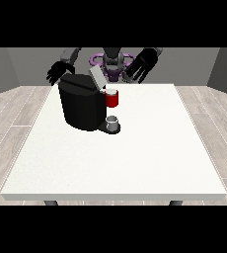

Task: Insert the coffee pod into the coffee machine and close the lid

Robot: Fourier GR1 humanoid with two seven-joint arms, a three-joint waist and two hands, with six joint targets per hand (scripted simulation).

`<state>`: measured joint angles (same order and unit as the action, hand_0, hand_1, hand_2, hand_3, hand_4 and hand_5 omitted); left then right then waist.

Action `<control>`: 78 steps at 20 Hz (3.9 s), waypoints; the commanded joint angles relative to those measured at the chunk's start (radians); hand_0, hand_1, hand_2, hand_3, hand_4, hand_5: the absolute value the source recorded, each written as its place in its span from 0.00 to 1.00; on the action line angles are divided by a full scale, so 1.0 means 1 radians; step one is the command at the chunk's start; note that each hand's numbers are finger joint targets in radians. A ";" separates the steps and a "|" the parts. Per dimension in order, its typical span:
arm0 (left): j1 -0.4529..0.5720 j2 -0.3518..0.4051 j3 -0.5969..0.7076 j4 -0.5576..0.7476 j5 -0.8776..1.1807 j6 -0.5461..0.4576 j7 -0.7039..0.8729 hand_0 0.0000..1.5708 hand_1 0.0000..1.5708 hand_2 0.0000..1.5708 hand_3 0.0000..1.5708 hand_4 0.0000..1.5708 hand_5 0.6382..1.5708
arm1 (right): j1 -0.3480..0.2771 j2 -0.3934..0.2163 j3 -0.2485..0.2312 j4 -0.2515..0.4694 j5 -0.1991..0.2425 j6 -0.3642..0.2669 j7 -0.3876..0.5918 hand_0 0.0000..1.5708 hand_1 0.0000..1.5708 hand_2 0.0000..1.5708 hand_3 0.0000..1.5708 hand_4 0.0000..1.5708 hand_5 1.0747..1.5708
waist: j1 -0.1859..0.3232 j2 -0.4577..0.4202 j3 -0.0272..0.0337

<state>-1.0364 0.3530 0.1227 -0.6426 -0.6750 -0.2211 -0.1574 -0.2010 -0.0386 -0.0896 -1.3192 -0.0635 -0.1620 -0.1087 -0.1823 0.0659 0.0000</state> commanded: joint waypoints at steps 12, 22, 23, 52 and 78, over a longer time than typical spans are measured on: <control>0.359 -0.242 0.219 -0.025 0.321 0.011 -0.128 0.00 0.00 0.00 0.00 0.12 1.00 | 0.038 -0.125 -0.002 -0.104 -0.039 0.132 0.106 0.00 0.00 0.00 0.00 0.16 1.00 | 0.184 -0.284 -0.0010; 0.494 -0.253 0.254 -0.112 0.461 -0.127 -0.115 0.00 0.00 0.00 0.00 0.00 1.00 | -0.004 -0.147 0.051 -0.144 -0.003 0.168 0.167 0.00 0.00 0.00 0.00 0.00 1.00 | 0.282 -0.295 -0.0002; 0.485 -0.307 0.236 -0.142 0.462 -0.080 -0.036 0.00 0.00 0.00 0.00 0.00 1.00 | -0.010 -0.156 0.046 -0.163 -0.033 0.195 0.217 0.00 0.00 0.00 0.00 0.00 1.00 | 0.278 -0.341 0.0001; 0.752 -0.308 0.061 -0.727 0.689 -0.036 0.172 0.00 0.00 0.00 0.00 0.00 1.00 | -0.333 -0.130 0.009 0.186 0.043 0.215 0.100 0.00 0.00 0.00 0.00 0.00 1.00 | 0.324 -0.084 0.0002; 0.800 -0.241 0.060 -0.753 0.718 0.009 0.107 0.00 0.00 0.00 0.00 0.00 1.00 | -0.476 -0.087 0.042 0.332 0.130 0.215 0.008 0.00 0.00 0.00 0.00 0.07 1.00 | 0.319 -0.006 0.0001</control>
<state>-0.2494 0.1046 0.1759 -1.3846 0.0219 -0.2081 -0.0629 -0.6898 -0.1437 -0.0691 -1.0125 0.0355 0.0643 -0.0761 0.1248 0.0605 -0.0014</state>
